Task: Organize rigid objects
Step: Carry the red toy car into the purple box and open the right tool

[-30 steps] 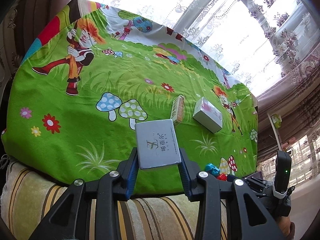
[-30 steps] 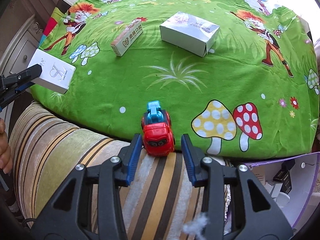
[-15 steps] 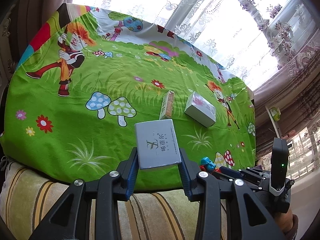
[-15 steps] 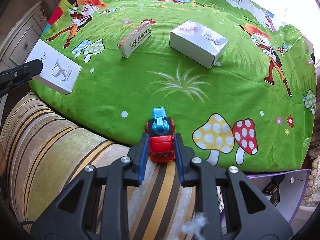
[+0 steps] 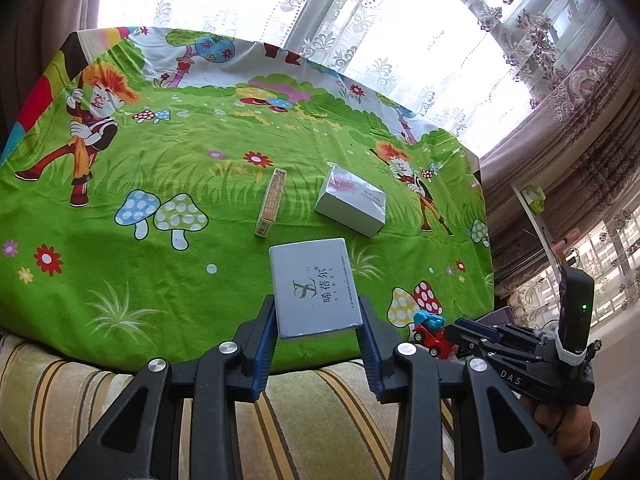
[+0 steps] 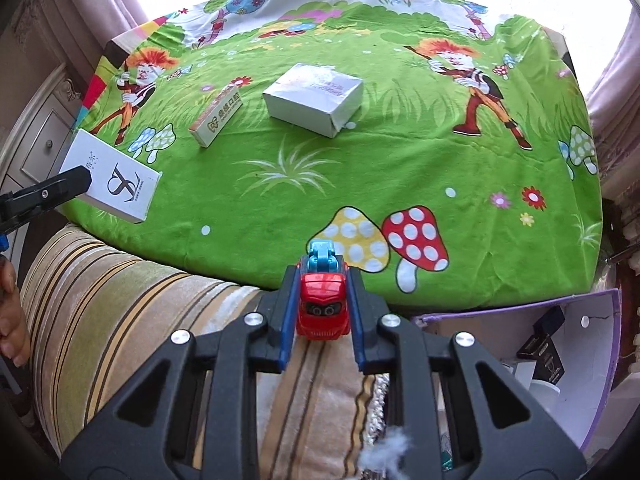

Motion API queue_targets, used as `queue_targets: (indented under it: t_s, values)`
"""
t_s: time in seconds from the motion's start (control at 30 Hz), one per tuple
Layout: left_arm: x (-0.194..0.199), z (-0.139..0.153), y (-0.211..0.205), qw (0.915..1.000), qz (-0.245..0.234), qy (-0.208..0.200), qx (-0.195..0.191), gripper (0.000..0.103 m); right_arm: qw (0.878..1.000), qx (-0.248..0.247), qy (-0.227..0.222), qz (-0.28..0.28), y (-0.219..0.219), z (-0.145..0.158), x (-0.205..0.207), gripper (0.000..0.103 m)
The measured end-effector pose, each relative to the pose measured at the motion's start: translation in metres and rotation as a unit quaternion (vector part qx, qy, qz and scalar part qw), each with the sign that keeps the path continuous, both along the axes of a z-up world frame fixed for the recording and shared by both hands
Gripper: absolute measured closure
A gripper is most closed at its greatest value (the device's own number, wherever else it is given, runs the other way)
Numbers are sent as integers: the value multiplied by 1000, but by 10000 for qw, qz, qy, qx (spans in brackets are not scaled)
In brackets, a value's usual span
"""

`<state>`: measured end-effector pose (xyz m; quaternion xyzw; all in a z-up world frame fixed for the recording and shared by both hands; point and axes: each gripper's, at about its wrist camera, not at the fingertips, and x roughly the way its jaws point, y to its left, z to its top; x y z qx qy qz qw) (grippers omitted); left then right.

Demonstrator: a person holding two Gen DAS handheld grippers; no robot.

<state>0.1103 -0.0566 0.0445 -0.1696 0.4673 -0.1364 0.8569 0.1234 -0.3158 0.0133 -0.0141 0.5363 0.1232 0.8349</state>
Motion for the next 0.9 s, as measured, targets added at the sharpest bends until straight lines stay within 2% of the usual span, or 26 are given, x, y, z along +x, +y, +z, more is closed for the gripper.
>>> queue_targets:
  t_s: [0.37, 0.63, 0.9]
  values:
    - [-1, 6, -51, 9987, -502, -6, -17, 64, 9931, -54, -119, -1163, -118, 13, -45, 76]
    - [-9, 13, -80, 9968, -792, -49, 34, 64, 9827, 11, 159, -1846, -184, -16, -84, 76]
    - [-17, 14, -104, 9946, -1037, -21, 76, 64, 9725, 141, 370, -2294, -222, -44, -118, 76]
